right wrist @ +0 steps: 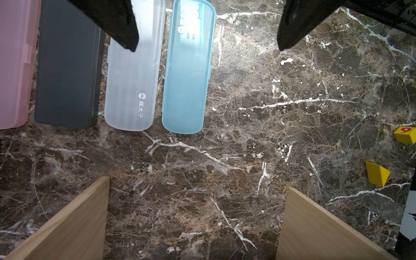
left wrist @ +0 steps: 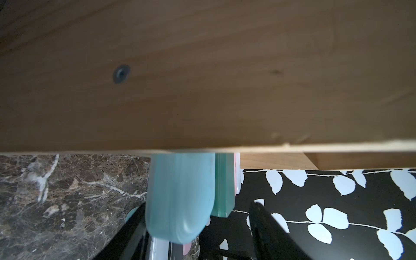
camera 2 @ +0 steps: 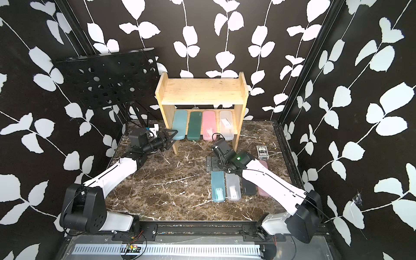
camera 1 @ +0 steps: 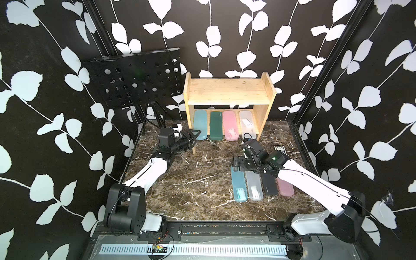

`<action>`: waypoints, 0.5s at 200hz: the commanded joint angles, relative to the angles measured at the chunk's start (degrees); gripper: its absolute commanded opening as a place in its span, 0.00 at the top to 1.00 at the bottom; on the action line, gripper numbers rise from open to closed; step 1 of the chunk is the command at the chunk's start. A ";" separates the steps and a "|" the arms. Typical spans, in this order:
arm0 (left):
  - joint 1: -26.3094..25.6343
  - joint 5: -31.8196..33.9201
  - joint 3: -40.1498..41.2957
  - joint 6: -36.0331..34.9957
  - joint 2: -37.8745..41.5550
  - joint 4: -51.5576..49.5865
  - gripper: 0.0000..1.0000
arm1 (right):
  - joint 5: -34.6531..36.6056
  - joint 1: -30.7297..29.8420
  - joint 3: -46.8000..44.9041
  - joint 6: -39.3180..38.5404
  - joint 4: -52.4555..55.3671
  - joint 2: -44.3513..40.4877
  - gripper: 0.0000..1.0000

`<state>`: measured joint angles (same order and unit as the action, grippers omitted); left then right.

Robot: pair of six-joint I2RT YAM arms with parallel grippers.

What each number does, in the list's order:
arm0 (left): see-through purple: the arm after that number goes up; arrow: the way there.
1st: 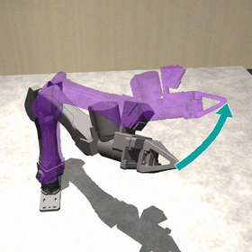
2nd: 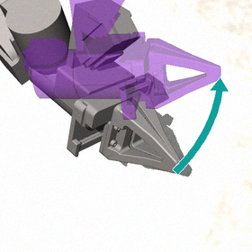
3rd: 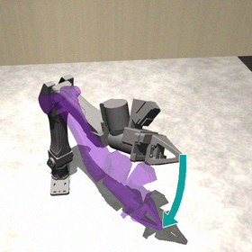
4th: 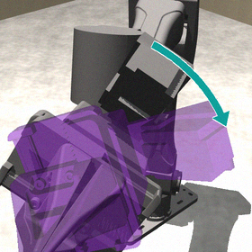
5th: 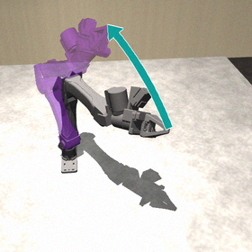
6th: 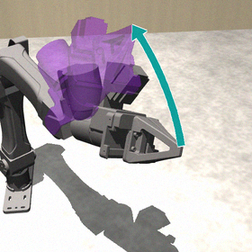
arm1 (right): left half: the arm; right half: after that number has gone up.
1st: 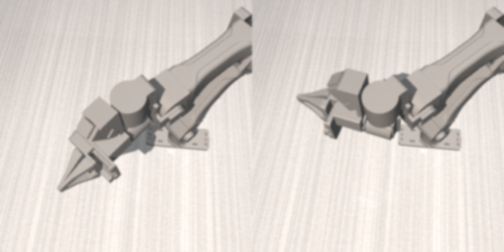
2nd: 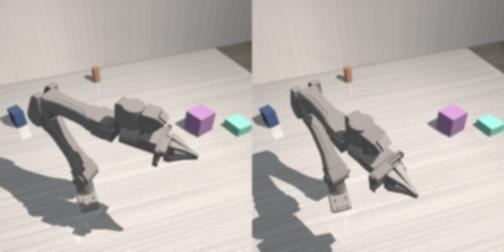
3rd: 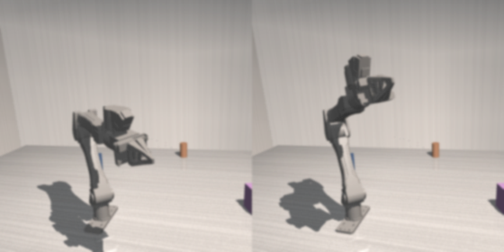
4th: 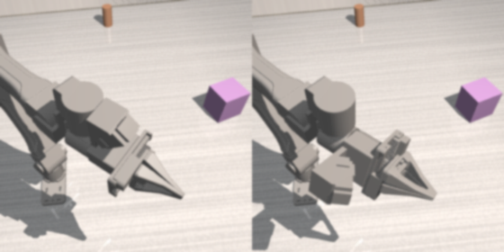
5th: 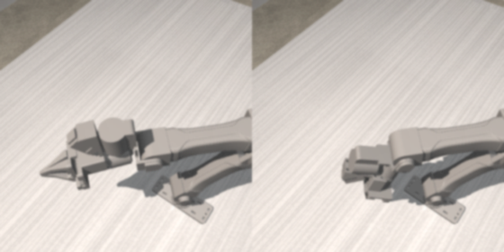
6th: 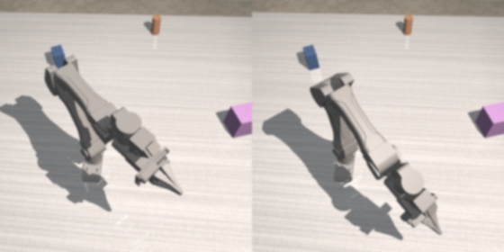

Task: Remove the pencil cases from the shelf
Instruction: Pick up the pencil case from the shelf.

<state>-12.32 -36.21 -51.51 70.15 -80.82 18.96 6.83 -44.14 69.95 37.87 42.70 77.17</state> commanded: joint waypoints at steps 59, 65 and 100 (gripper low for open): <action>0.34 -0.70 0.62 0.14 -0.58 3.32 0.62 | 0.12 0.30 -0.31 -0.60 0.98 -1.34 0.01; 0.37 -0.71 0.79 0.07 -0.49 3.28 0.65 | 0.18 0.34 -0.29 -0.59 1.07 -1.33 0.01; 0.48 -0.45 2.12 -0.71 0.26 2.22 0.88 | 0.27 0.29 -0.07 -0.79 1.41 -1.67 0.01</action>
<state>-12.23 -36.67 -50.96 70.61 -81.71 21.23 6.83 -44.10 69.95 37.80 43.03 77.06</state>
